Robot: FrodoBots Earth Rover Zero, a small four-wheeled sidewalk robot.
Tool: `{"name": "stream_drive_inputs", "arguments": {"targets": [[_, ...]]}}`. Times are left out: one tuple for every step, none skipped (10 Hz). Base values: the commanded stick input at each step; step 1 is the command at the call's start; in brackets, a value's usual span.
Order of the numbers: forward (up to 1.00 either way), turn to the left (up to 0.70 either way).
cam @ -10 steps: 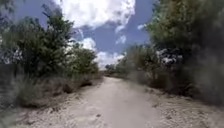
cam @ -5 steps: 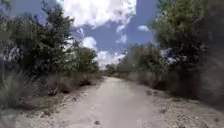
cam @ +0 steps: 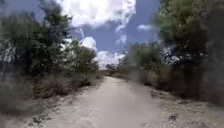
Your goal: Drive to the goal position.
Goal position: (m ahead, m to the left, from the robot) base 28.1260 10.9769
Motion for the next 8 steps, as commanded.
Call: {"name": "stream_drive_inputs", "arguments": {"targets": [[0.45, 0.00], [0.45, 0.00], [0.45, 0.00], [0.45, 0.00], [0.45, 0.00], [0.45, 0.00], [0.45, 0.00], [0.45, 0.00]]}}
